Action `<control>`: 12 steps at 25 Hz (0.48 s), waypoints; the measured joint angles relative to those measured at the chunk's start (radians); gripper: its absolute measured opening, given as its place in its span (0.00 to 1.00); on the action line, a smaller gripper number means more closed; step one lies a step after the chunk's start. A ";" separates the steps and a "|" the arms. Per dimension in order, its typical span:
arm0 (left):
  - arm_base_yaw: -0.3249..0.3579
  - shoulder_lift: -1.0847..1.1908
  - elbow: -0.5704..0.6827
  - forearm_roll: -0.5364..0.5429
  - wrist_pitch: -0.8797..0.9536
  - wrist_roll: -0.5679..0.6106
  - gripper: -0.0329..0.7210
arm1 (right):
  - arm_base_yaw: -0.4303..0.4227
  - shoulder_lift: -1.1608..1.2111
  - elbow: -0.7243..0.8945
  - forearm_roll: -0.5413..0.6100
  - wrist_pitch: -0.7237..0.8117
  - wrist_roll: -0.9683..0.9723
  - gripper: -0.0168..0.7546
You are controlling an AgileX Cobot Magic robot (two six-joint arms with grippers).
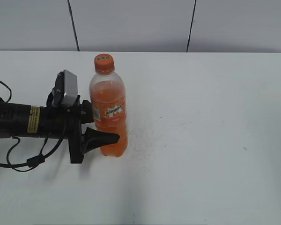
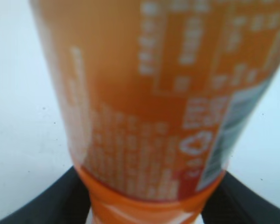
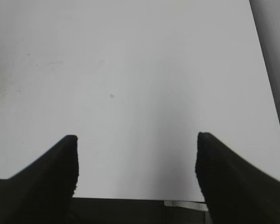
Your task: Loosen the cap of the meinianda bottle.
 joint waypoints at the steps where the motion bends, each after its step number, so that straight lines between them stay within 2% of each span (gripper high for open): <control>1: 0.000 0.000 0.000 0.001 -0.001 0.005 0.58 | 0.000 0.039 -0.032 0.002 0.014 -0.006 0.78; 6: 0.000 0.000 0.000 0.002 -0.003 0.020 0.58 | 0.000 0.237 -0.184 0.003 0.088 -0.016 0.78; 12: 0.000 0.000 0.000 0.004 -0.006 0.029 0.58 | 0.000 0.476 -0.300 0.028 0.095 -0.060 0.78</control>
